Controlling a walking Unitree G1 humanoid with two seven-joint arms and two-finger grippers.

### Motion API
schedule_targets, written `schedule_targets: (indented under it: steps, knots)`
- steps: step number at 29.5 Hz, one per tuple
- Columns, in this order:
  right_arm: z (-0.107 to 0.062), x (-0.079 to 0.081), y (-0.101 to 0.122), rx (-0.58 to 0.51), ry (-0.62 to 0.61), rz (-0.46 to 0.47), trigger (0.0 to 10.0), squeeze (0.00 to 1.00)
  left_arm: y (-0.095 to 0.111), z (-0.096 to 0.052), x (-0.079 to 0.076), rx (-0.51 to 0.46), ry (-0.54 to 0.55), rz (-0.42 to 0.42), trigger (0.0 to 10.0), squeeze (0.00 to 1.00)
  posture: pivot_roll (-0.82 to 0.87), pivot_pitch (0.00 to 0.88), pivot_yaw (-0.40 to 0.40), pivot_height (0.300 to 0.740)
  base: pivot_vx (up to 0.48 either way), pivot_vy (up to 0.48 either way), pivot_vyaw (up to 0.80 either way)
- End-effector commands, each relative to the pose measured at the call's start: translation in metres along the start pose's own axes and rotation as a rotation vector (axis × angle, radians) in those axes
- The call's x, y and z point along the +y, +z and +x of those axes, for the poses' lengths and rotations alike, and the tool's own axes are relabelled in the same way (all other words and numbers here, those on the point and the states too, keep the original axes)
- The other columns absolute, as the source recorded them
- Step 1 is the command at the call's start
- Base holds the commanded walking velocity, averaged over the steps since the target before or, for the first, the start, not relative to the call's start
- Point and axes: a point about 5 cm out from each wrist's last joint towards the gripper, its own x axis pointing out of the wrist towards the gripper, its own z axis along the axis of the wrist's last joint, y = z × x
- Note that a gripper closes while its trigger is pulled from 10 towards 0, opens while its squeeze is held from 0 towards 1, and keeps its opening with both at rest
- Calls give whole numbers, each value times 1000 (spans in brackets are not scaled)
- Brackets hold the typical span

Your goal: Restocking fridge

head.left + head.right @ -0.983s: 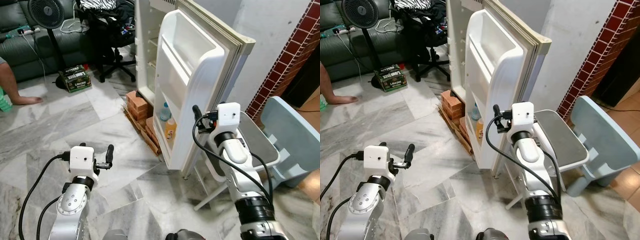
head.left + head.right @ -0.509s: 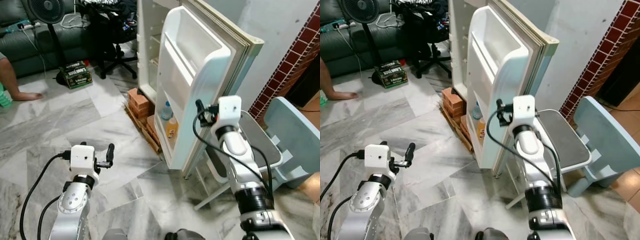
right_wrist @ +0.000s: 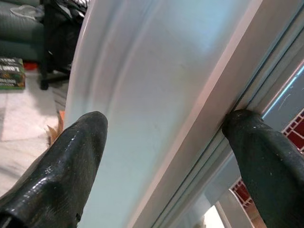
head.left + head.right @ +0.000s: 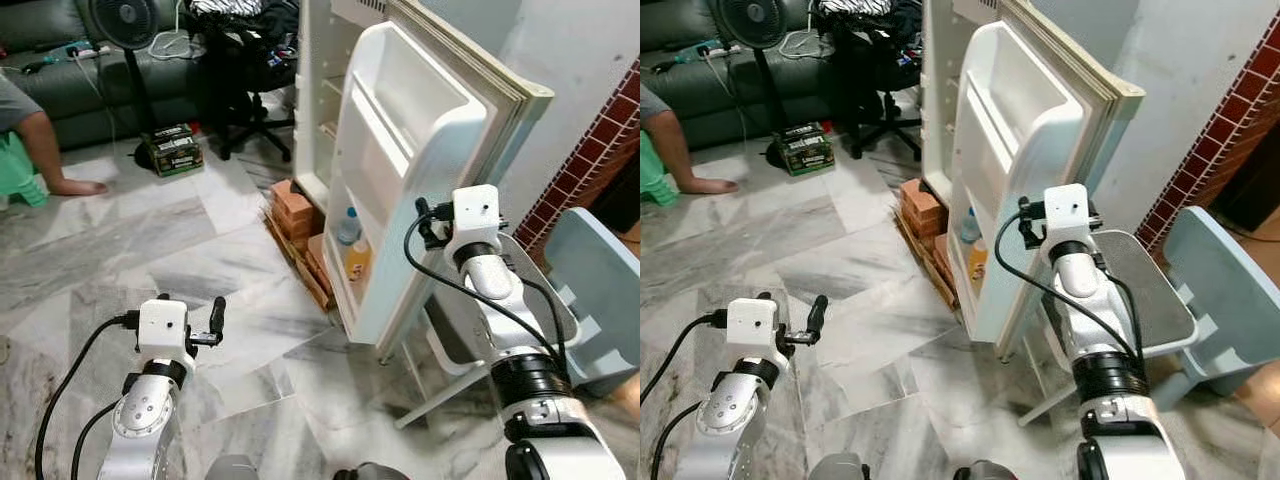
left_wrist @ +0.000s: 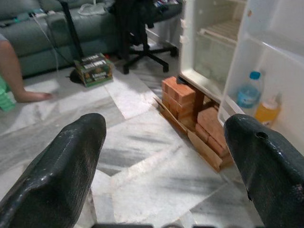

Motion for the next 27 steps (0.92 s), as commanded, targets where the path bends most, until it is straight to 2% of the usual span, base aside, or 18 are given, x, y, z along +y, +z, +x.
schedule_targets:
  steps: [1, 5, 9, 12, 13, 15, 16, 18, 19, 22, 23, 25, 26, 27]
  knots:
    - [0, -31, -15, 83, -120, 14, 10000, 0, 2, 0, 2, -2, 5, 4, 10000, 0, 110, 0, -39, 740, 0, 0, 0]
    - [4, -48, -11, 86, -152, 5, 10000, 0, 2, 0, 3, -3, 9, 7, 10000, 0, 112, 0, -41, 740, 0, 0, 0]
    - [1, -52, -14, 96, -155, 21, 10000, 0, 2, -1, 3, -2, 13, 8, 10000, 0, 117, 0, -46, 740, 0, 0, 0]
    - [-9, -50, -21, 104, -132, 38, 10000, 0, 1, -2, 3, 0, 16, 7, 10000, 0, 115, 0, -50, 740, 0, 0, 0]
    - [-17, -47, -27, 109, -109, 56, 10000, 0, 1, -3, 3, 2, 16, 6, 10000, 0, 110, 0, -48, 740, 0, 0, 0]
    - [-21, -45, -29, 111, -100, 65, 10000, 0, 0, -4, 3, 3, 16, 5, 10000, 0, 110, 0, -48, 740, 0, 0, 0]
    - [-33, -41, -37, 127, -85, 76, 10000, 0, -1, -4, 2, 7, 13, 5, 10000, 0, 101, 0, -43, 740, 0, 0, 0]
    - [-47, -41, -47, 157, -107, 77, 10000, 0, -1, -3, 1, 10, 5, 6, 10000, 0, 93, 0, -38, 740, 0, 0, 0]
    - [-50, -41, -49, 165, -115, 92, 10000, 1000, -1, -2, 1, 10, 3, 6, 10000, 0, 91, 0, -37, 740, 0, 0, 0]
    - [-54, -45, -54, 185, -155, 99, 10000, 1000, -1, -1, 1, 11, 1, 8, 10000, 0, 87, 0, -31, 740, 0, 0, 0]
    - [-55, -50, -53, 177, -216, 100, 10000, 1000, 0, 0, 1, 10, -4, 9, 10000, 0, 85, 0, -27, 740, 0, 0, 0]
    - [-52, -54, -49, 158, -253, 113, 10000, 980, 1, 1, 1, 9, -8, 11, 10000, 0, 84, 0, -25, 740, 0, 0, 0]
    - [-45, -56, -42, 123, -272, 121, 10000, 800, 1, 2, 1, 9, -10, 12, 10000, 0, 85, 0, -22, 740, 0, 0, 0]
    - [-44, -57, -39, 110, -275, 122, 10000, 800, 1, 2, 0, 9, -11, 12, 10000, 0, 85, 0, -22, 740, 0, 0, 0]
